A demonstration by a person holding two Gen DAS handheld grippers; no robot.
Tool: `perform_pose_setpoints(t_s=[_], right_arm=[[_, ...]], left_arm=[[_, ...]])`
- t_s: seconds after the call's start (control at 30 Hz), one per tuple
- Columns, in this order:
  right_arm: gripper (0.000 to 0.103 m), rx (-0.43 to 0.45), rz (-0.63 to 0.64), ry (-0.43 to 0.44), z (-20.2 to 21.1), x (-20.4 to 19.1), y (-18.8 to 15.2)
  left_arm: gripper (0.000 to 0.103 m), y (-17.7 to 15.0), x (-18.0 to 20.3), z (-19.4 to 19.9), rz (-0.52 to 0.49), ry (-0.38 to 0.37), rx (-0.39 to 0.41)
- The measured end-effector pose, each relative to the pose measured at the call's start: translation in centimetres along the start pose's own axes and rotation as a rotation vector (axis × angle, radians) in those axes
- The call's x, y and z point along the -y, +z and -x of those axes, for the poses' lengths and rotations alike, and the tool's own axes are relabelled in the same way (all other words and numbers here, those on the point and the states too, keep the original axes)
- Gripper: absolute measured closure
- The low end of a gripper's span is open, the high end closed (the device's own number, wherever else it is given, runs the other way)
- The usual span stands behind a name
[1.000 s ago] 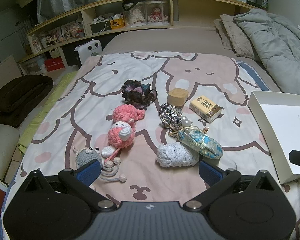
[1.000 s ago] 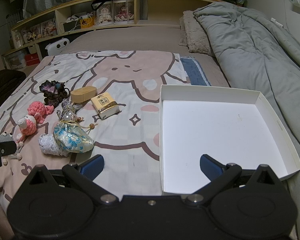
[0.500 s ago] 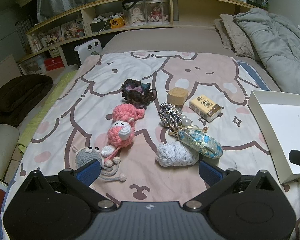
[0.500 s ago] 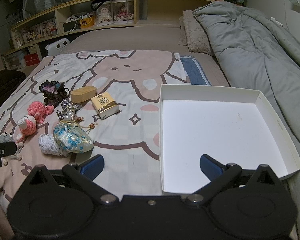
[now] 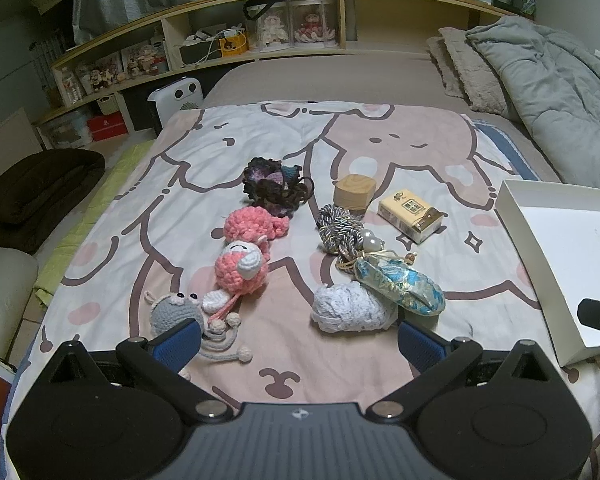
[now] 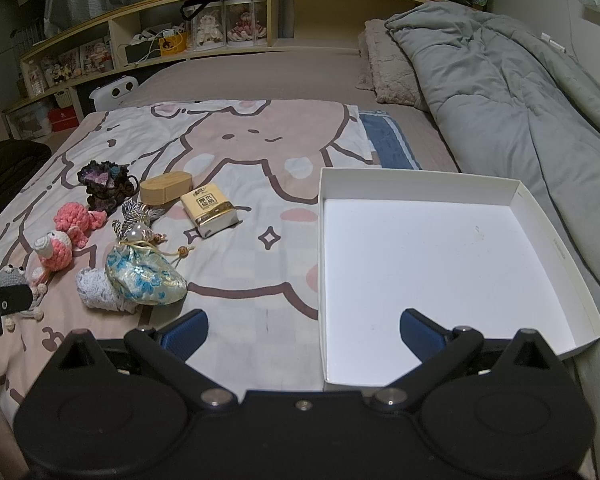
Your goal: Organize objects
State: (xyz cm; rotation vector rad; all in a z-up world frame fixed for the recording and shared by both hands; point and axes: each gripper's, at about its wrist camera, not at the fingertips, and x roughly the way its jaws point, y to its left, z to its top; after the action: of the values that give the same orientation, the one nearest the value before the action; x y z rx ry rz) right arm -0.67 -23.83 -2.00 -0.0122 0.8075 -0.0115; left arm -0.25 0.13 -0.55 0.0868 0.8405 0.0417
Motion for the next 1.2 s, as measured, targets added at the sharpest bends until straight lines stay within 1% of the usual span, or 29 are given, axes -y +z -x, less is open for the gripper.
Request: perform_pose_setpoints(t_s=[0.3, 0.47, 0.6, 0.77, 0.97, 1.07, 1.2], right_arm=[[0.000, 0.012, -0.002, -0.007, 0.0, 0.0, 0.2], [0.000, 0.029, -0.016, 0.004, 0.0, 0.0, 0.6], [0.000, 0.075, -0.035, 0.037, 0.2, -0.1, 0.8], [0.000, 0.109, -0.054, 0.095, 0.0, -0.2, 1.5], [0.000, 0.172, -0.008, 0.107, -0.4, -1.4, 2.5], [0.000, 0.185, 0.021, 0.137, -0.9, -1.9, 3.3], [0.000, 0.205, 0.013, 0.173, -1.8, -2.4, 3.9]], left_arm=[[0.000, 0.4, -0.2, 0.1, -0.006, 0.019, 0.011], [0.000, 1.1, -0.9, 0.1, 0.015, 0.034, 0.020], [0.000, 1.9, -2.2, -0.1, 0.055, 0.057, 0.036], [0.000, 2.9, -4.2, -0.6, 0.111, 0.086, 0.046], [0.000, 4.1, -7.1, -1.8, 0.184, 0.142, 0.056], [0.000, 4.5, -8.5, -2.5, 0.217, 0.165, 0.049], [0.000, 5.0, -9.8, -3.7, 0.247, 0.175, 0.035]])
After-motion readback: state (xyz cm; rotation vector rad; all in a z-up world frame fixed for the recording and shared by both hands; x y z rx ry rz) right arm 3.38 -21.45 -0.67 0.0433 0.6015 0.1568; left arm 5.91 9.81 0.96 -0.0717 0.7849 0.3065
